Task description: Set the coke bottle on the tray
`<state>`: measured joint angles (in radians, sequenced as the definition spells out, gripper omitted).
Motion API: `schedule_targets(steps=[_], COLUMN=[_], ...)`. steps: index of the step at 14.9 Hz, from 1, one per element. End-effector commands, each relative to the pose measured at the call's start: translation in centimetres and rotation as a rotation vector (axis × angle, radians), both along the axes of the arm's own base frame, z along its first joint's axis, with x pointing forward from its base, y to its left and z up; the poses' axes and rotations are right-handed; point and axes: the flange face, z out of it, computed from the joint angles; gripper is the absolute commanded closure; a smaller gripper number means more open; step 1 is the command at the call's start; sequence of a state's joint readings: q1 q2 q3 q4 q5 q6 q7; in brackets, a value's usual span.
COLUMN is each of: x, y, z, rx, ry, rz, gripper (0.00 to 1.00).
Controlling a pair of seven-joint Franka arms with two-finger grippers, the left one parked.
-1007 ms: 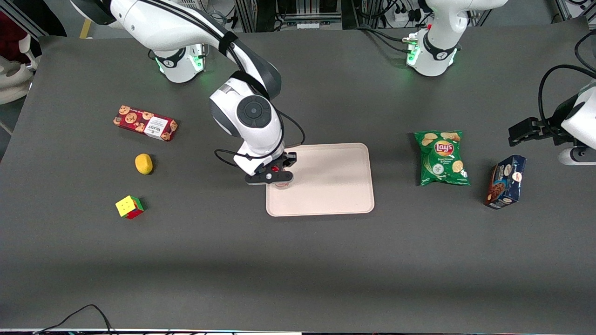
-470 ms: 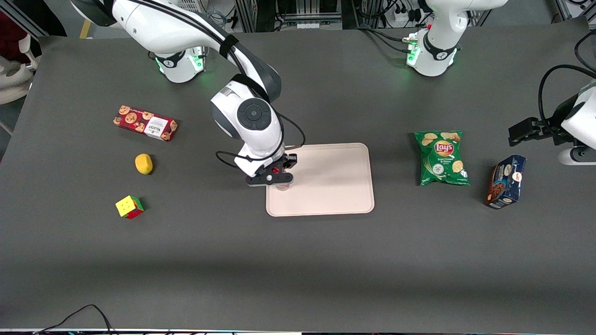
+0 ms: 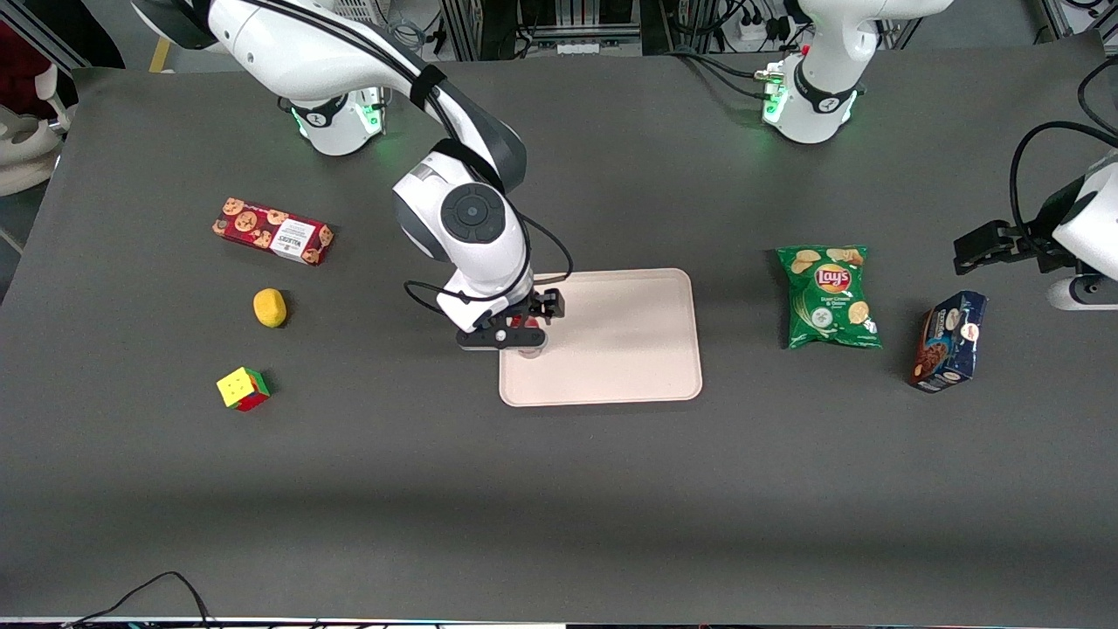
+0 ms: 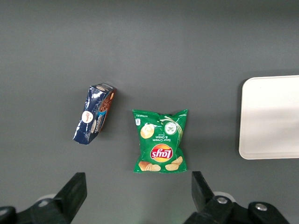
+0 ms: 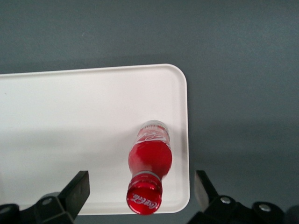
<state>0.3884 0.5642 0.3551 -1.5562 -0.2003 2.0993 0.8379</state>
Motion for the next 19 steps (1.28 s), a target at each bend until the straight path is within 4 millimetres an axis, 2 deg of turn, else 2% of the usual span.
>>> schedule_targets(steps=[1, 3, 5, 8, 10, 12, 14, 17, 19], x=[1.0, 1.4, 1.8, 2.3, 2.5, 2.0, 0.9, -0.3, -0.7], y=[-2.5, -5.6, -9.9, -17.7, -23.1, -28.4, -33.5, -38.3, -39.4], z=[6.4, 11.1, 15.7, 21.5, 24.3, 24.8, 24.5, 23.6, 23.1], rx=[0.022, 0.038, 0.028, 0.008, 0.038, 0.028, 0.037, 0.038, 0.028], ry=[-0.055, -0.047, -0.05, -0.068, -0.049, -0.037, -0.043, -0.031, -0.035], rz=[-0.074, -0.13, -0.124, -0.062, -0.104, -0.047, -0.005, 0.014, 0.01], gripper=[0.0, 0.0, 0.0, 0.0, 0.0, 0.0, 0.0, 0.0, 0.0])
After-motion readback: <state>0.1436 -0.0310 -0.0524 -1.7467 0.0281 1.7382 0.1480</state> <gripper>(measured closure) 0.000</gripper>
